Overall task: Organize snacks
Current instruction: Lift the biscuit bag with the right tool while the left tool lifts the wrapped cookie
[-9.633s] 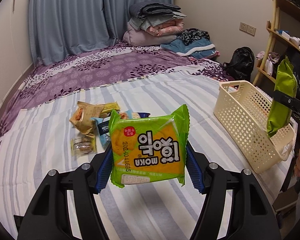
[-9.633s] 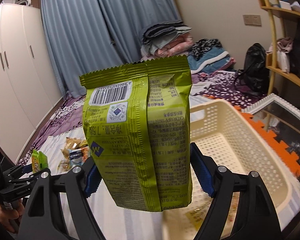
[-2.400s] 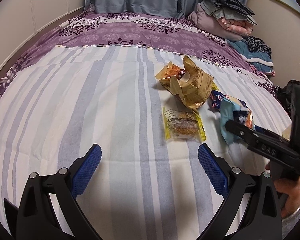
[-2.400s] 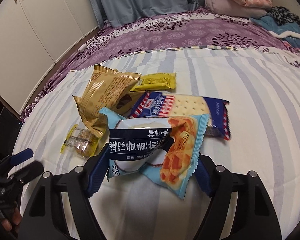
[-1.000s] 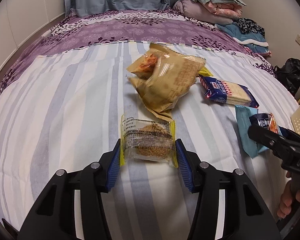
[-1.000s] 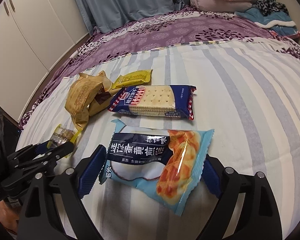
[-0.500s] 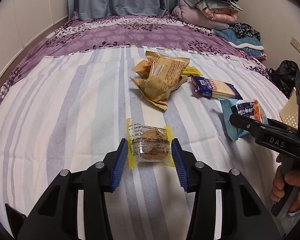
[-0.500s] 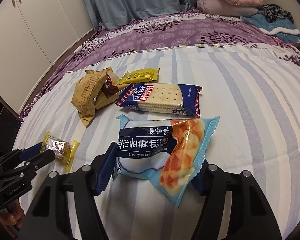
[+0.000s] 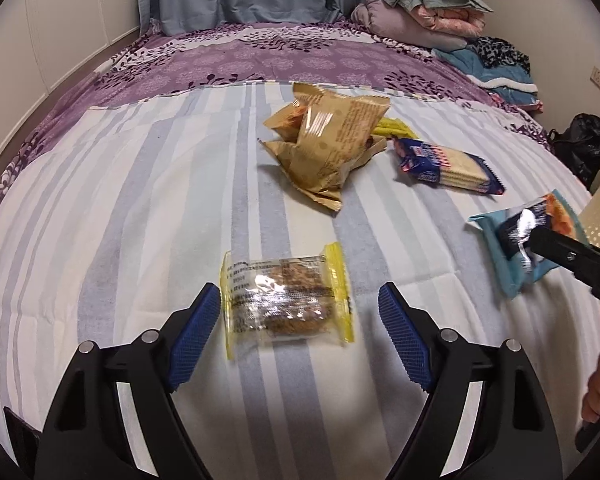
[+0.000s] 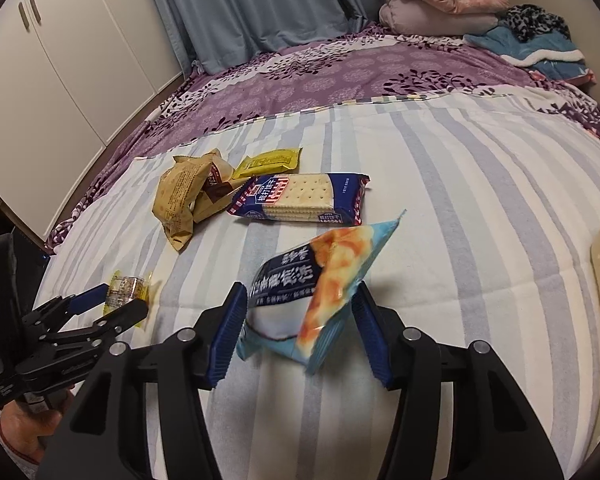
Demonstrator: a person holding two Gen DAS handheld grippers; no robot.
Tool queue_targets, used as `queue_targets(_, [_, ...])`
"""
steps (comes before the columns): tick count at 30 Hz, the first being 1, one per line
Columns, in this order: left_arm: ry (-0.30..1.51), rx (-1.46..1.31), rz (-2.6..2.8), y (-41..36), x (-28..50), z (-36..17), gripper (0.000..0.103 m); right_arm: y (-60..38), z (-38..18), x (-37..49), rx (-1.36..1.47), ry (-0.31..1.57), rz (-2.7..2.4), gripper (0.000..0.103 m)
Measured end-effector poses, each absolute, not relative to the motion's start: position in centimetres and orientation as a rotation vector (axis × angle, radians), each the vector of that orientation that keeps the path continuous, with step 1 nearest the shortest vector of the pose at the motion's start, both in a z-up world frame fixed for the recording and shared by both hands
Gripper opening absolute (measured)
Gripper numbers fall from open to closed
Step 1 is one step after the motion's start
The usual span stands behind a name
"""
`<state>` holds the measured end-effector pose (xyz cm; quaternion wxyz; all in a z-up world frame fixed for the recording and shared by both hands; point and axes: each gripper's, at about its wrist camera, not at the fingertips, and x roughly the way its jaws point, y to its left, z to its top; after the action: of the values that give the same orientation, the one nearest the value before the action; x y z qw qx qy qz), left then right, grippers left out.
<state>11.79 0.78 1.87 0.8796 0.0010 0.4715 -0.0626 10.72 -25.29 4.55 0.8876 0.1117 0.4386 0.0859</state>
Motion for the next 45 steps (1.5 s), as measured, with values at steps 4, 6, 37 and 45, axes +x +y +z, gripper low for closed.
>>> queue_targets(4, [0.998,-0.003,-0.117,1.4,12.4,1.0,0.069,-25.9,4.3,10.8,0.261,0.909,0.173,0.066])
queue_targets(6, [0.991,0.006,-0.118,1.5,12.3,1.1,0.06,-26.1,4.3,10.7,0.266,0.895,0.165,0.084])
queue_targets(37, [0.905,-0.03,-0.194,1.1,9.6,6.2,0.053,-26.1,4.5,10.4,0.175,0.87,0.13,0.073])
queue_targets(45, [0.951,-0.032,-0.158,1.5,9.3,3.8,0.08,-27.7,7.2,7.4,0.219,0.815,0.128,0.073])
